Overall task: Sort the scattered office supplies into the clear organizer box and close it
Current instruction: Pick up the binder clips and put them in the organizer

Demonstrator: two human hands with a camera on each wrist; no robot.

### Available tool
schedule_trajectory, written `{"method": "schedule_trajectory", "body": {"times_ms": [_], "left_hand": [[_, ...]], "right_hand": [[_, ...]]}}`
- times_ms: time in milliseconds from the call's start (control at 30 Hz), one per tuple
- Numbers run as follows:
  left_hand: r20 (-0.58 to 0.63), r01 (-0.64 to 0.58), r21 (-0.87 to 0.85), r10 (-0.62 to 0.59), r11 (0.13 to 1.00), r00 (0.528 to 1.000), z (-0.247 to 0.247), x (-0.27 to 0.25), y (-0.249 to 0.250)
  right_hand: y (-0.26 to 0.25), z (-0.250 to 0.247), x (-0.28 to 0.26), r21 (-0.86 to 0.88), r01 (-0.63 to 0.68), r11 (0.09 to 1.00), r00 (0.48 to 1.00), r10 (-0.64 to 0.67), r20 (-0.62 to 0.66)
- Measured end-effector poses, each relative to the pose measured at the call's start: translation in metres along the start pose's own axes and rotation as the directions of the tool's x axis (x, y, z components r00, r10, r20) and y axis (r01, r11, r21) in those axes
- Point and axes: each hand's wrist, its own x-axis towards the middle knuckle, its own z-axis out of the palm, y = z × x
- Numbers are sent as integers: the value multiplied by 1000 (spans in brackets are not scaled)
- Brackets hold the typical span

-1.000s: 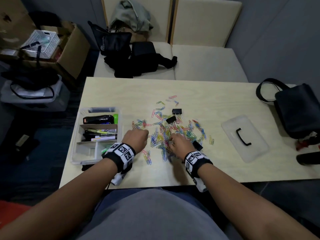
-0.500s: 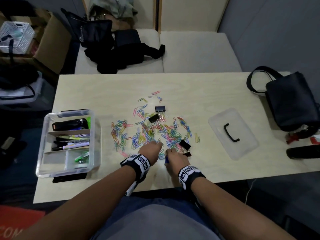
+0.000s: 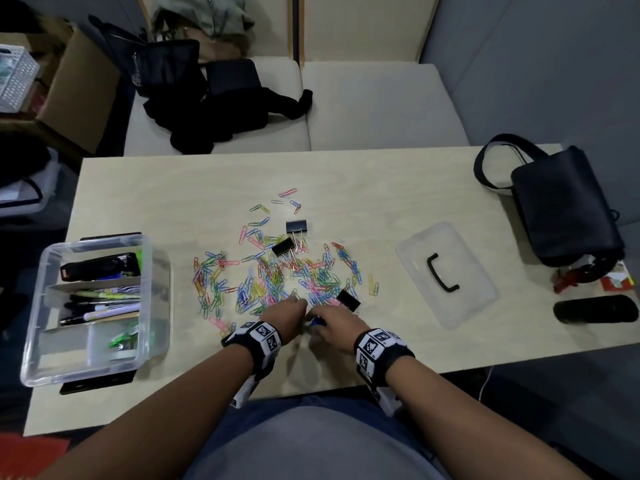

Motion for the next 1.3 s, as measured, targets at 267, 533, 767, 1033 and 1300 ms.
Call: {"method": "schedule_trajectory", "body": {"times_ms": [267,533,767,1033,1300], "left_hand": [[-177,-44,-234,2,971,984,-35,9,-21],[-246,100,-440,-227,892,942,-89,41,-31],[-214,210,-386,-308,898,927,-98,64,-42],[-173,297,-223,-337,928,925,-92,80,-52],[-173,313,-216,-352,925,920,-93,77,-57]], "right_hand": [[11,-37,13,624,-56,780,981,159,-110],[12,-85,62,414,-109,904,975,179,-133],[21,-93,95,232,-162,959,958,209,-194],[18,-95,117,-21,-161,987,956,150,-252],[-10,-102,165,-240,-99,966,962,31,-270]]}}
